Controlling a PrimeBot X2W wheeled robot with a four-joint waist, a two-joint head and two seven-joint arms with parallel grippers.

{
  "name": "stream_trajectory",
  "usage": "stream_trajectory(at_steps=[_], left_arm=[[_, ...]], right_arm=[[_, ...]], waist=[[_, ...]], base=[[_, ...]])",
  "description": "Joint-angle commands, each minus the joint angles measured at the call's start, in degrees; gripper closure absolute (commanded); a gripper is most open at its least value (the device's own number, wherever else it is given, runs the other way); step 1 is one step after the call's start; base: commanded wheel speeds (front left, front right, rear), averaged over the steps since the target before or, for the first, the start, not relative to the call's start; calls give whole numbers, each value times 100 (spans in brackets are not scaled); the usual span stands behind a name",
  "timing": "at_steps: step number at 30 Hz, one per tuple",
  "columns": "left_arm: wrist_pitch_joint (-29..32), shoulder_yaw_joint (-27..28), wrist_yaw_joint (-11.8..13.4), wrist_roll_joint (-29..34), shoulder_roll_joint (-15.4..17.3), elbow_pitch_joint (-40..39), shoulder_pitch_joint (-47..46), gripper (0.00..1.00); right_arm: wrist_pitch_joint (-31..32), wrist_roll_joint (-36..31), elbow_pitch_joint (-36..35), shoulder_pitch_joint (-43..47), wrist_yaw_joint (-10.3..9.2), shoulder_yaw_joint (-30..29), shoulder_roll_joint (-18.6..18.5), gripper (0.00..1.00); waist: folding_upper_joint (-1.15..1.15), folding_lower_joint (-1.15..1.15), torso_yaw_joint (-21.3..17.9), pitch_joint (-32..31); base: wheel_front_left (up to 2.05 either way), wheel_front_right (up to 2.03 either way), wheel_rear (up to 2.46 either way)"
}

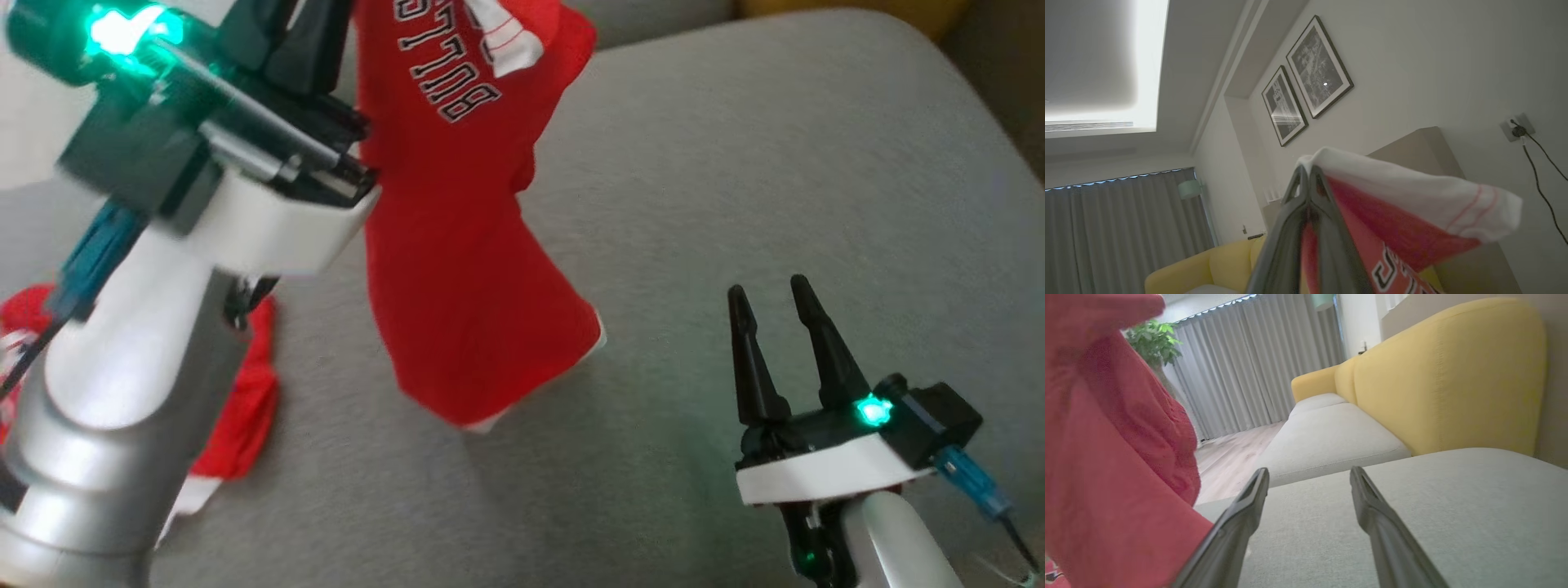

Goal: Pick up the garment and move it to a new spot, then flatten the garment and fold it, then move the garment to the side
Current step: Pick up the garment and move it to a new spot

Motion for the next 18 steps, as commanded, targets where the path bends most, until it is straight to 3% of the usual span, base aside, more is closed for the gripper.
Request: stream_trajectory(at_steps=[1,5,10,11,18], left_arm=[[105,161,-13,39,109,-24,-389,100],[133,-48,-108,125,6,588,-752,100],[242,-316,-235,217,-93,1928,-1342,100],[245,-365,-251,254,-96,2217,-1461,0],[-22,-555,-317,289,-162,3531,-1916,0]], right_arm=[[-61,67,-239,-239,44,178,-28,0],[-61,255,-380,-313,44,313,-28,0],[-61,474,-509,-417,44,504,-28,0],[-61,522,-529,-429,44,519,-28,0],[-61,652,-569,-434,44,536,-28,0]], waist=[[0,0,-481,234],[0,0,-920,527],[0,0,-1352,890],[0,0,-1399,947],[0,0,-1386,1127]], base=[[0,0,0],[0,0,0],[0,0,0],[0,0,0],[0,0,0]])
